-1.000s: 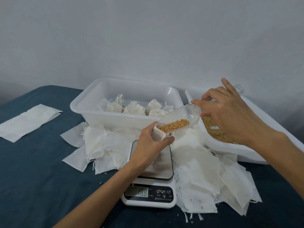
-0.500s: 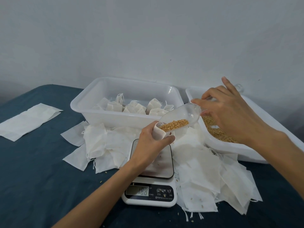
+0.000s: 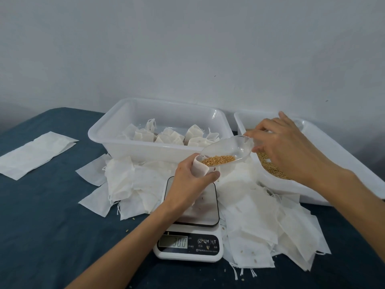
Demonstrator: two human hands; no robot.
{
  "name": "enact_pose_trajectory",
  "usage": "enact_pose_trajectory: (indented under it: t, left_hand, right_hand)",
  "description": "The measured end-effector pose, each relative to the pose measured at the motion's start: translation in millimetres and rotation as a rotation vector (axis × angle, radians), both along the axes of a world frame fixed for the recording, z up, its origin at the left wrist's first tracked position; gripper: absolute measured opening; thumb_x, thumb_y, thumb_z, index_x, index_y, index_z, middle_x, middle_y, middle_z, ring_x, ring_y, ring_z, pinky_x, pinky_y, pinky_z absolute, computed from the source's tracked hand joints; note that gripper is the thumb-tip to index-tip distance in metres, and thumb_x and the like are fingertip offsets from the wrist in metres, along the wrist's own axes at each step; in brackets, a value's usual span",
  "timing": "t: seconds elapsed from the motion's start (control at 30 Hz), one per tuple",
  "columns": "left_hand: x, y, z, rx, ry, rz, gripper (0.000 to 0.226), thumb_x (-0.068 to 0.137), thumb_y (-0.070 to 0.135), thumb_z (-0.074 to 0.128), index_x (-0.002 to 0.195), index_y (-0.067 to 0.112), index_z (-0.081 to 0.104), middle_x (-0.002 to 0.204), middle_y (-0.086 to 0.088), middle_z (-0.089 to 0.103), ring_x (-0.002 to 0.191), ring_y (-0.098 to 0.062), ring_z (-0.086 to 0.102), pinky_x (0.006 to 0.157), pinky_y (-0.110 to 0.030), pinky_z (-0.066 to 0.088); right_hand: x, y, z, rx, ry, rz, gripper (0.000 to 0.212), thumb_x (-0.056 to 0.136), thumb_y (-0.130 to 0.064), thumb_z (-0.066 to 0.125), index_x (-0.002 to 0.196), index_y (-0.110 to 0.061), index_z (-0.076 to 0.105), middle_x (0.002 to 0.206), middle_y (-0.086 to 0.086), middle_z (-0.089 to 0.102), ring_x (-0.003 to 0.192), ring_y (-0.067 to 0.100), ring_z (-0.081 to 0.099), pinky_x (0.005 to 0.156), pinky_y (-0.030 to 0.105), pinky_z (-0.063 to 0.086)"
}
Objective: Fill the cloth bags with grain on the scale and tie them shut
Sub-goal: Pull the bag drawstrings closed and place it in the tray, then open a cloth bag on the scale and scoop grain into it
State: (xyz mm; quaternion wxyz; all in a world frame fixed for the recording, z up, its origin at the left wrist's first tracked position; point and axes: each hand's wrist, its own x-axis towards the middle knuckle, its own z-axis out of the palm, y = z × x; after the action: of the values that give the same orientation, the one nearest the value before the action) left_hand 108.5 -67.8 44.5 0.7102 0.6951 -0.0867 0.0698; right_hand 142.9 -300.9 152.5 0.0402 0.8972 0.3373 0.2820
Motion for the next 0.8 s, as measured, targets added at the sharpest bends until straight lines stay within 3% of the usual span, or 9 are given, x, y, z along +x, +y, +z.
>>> enact_pose_trajectory:
  t: [0.13,0.23,0.3,0.37,0.47,0.57,0.7,0.8]
  left_hand:
    - [-1.6,1.0,1.7,0.011,0.002,0.011,0.018,0.079,0.026,0.078,0.096,0.023,0.072,0.089,0.002,0.076,0.074,-0.015,0.065,0.066,-0.033,0.053]
    - [-1.4,1.2,3.4,0.008,0.009,0.034,0.01,0.087,0.015,0.079,0.093,0.016,0.071,0.083,0.008,0.071,0.069,-0.014,0.061,0.062,-0.033,0.051]
    - [-0.5,1.5,2.9,0.008,0.015,0.038,0.002,0.096,0.012,0.071,0.094,0.014,0.072,0.083,0.008,0.074,0.069,-0.022,0.062,0.065,-0.036,0.052]
    - [1.2,1.7,1.1,0.033,0.002,0.054,0.013,0.103,0.013,0.062,0.096,0.014,0.073,0.083,0.003,0.077,0.079,-0.031,0.068,0.073,-0.038,0.053]
    - [3.4,2.3,-4.9,0.042,-0.04,0.047,0.022,0.108,0.015,0.054,0.098,0.016,0.073,0.084,0.0,0.077,0.086,-0.024,0.072,0.074,-0.037,0.054]
    - [5.4,2.9,-9.4,0.027,-0.091,0.033,0.025,0.11,0.022,0.052,0.097,0.024,0.074,0.086,-0.003,0.075,0.085,-0.029,0.07,0.066,-0.04,0.055]
    - [7.1,2.9,-9.3,0.04,-0.161,0.055,0.028,0.11,0.024,0.051,0.093,0.03,0.073,0.084,-0.004,0.076,0.079,-0.019,0.069,0.066,-0.028,0.055]
    - [6.0,3.2,-5.7,0.01,-0.169,0.065,0.021,0.111,0.019,0.05,0.103,0.021,0.07,0.083,-0.006,0.076,0.075,-0.015,0.069,0.066,-0.02,0.054]
  right_hand:
    - [5.4,-5.1,-14.5,0.17,0.304,-0.049,0.024,0.091,-0.007,0.071,0.113,-0.016,0.067,0.106,-0.004,0.062,0.097,0.021,0.059,0.087,0.035,0.045]
    - [17.2,-17.8,-21.9,0.342,0.494,-0.162,0.019,0.092,-0.01,0.07,0.107,-0.02,0.065,0.109,-0.004,0.065,0.103,0.014,0.062,0.089,0.036,0.05]
    - [26.1,-30.1,-26.1,0.421,0.544,-0.27,0.016,0.091,-0.013,0.072,0.103,-0.02,0.063,0.101,-0.005,0.067,0.096,0.014,0.064,0.083,0.037,0.053]
    - [34.5,-44.8,-31.0,0.443,0.535,-0.428,0.015,0.092,-0.016,0.072,0.101,-0.018,0.061,0.095,-0.004,0.064,0.087,0.013,0.062,0.074,0.034,0.05]
    - [47.3,-67.4,-38.9,0.357,0.519,-0.7,0.01,0.093,-0.013,0.069,0.096,-0.005,0.063,0.093,0.01,0.065,0.084,0.026,0.063,0.074,0.039,0.051]
    - [54.6,-78.9,-50.3,0.156,0.568,-0.866,0.016,0.095,-0.01,0.063,0.08,-0.009,0.059,0.09,0.009,0.065,0.076,0.021,0.059,0.071,0.035,0.051]
    - [57.5,-80.9,-62.3,0.05,0.622,-0.961,0.016,0.093,-0.012,0.064,0.078,-0.013,0.058,0.083,0.002,0.064,0.07,0.015,0.057,0.066,0.029,0.049]
    - [47.9,-70.5,-52.9,0.053,0.46,-0.926,0.02,0.092,-0.013,0.065,0.076,-0.014,0.054,0.081,0.003,0.06,0.07,0.017,0.056,0.065,0.033,0.05]
